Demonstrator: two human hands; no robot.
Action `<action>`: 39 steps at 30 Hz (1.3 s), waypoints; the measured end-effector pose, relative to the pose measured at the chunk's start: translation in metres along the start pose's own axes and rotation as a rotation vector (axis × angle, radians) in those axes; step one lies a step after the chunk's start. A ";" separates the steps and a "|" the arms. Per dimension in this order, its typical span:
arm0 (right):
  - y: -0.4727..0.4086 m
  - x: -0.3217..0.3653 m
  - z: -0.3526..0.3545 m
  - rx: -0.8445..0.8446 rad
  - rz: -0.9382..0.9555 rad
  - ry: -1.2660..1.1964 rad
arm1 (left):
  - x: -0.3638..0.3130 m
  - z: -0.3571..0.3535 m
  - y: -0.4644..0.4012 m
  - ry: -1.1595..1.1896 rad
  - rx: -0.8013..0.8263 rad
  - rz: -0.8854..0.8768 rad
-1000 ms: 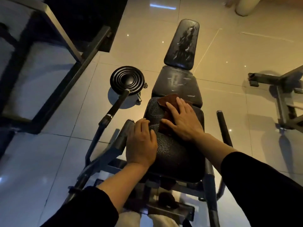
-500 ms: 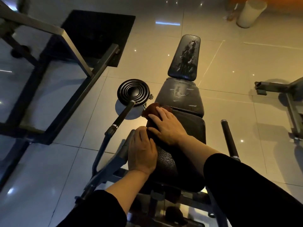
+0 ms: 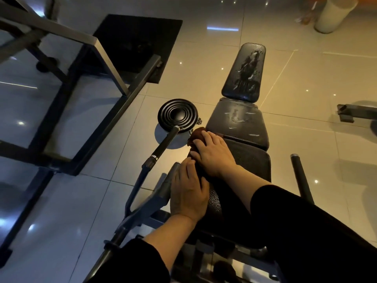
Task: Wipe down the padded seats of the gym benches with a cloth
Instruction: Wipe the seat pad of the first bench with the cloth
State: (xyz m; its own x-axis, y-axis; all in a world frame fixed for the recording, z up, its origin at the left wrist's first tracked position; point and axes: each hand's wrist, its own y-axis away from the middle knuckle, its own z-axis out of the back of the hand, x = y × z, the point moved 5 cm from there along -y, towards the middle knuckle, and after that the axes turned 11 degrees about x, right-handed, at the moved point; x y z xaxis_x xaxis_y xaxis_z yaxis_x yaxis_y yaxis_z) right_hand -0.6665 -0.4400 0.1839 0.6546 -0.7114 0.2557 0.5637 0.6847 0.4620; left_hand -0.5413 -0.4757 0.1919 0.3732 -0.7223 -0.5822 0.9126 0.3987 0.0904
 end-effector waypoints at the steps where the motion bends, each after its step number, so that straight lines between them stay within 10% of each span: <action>1: -0.003 0.001 0.002 -0.011 0.002 0.009 | 0.000 0.000 0.000 0.003 0.007 0.008; 39: 0.043 -0.056 -0.008 -0.071 -0.125 0.022 | -0.014 0.004 0.008 -0.083 -0.116 -0.323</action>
State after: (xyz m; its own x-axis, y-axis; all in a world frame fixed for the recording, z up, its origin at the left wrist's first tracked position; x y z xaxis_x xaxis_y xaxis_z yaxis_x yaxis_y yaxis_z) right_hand -0.6750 -0.3692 0.1825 0.5874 -0.7890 0.1804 0.6755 0.6007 0.4275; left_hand -0.5389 -0.4649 0.2038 0.0851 -0.8633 -0.4975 0.9624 0.2004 -0.1831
